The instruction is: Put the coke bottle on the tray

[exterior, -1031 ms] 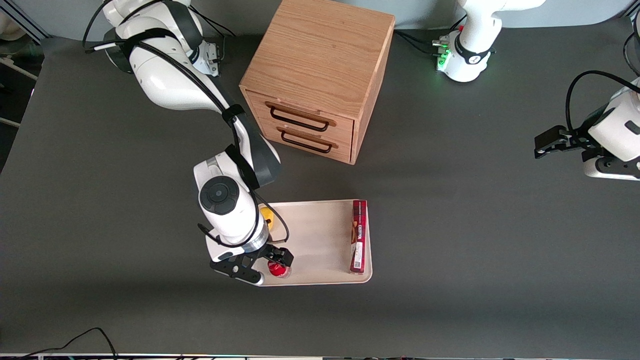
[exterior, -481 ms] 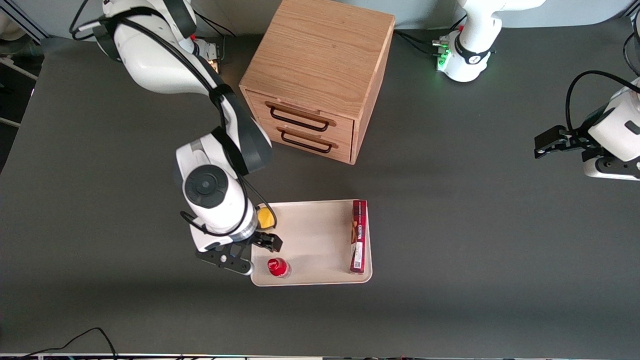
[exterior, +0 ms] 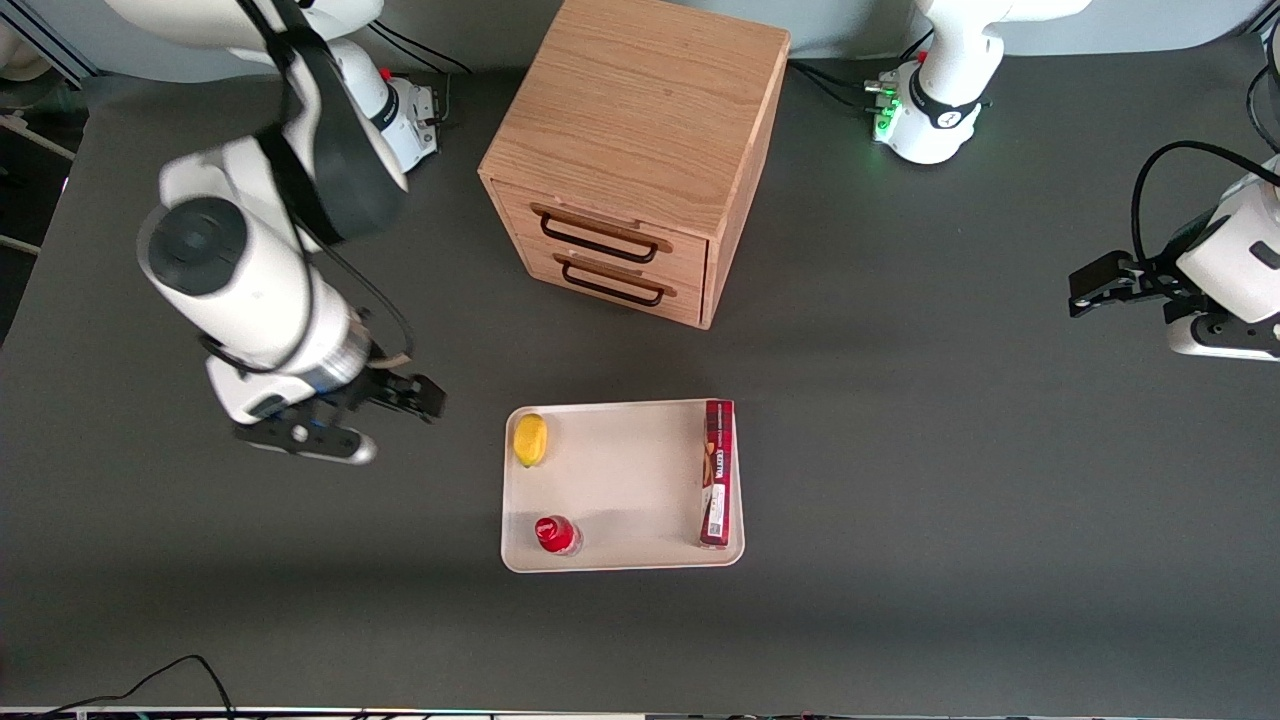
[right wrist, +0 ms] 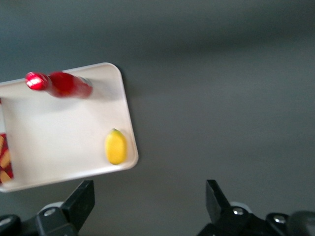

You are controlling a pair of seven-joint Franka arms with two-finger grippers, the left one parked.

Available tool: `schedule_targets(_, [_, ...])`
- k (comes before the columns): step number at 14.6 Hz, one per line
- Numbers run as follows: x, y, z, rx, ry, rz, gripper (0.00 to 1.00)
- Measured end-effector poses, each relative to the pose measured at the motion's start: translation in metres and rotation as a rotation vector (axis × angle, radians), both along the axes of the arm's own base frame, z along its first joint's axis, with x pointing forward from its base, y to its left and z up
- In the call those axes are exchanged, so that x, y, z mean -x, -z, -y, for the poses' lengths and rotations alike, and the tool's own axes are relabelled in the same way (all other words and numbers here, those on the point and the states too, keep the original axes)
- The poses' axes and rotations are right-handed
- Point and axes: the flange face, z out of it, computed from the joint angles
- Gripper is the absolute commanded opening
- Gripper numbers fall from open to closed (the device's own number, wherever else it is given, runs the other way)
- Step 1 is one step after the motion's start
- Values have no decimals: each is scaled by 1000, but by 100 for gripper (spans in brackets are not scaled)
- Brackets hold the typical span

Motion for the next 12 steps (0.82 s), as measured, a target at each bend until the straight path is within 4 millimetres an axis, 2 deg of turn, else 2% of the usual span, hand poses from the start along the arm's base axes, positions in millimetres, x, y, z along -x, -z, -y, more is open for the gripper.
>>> schedule_targets(3, [41,-29,69,0,-45,-2,100])
schedule_targets(6, [75,-50,122,1,-79,13,100])
schedule_targets(9, [100,-73,150,3,-87,20,100])
schedule_targets(12, [110,-89,171,18,-119,32,100])
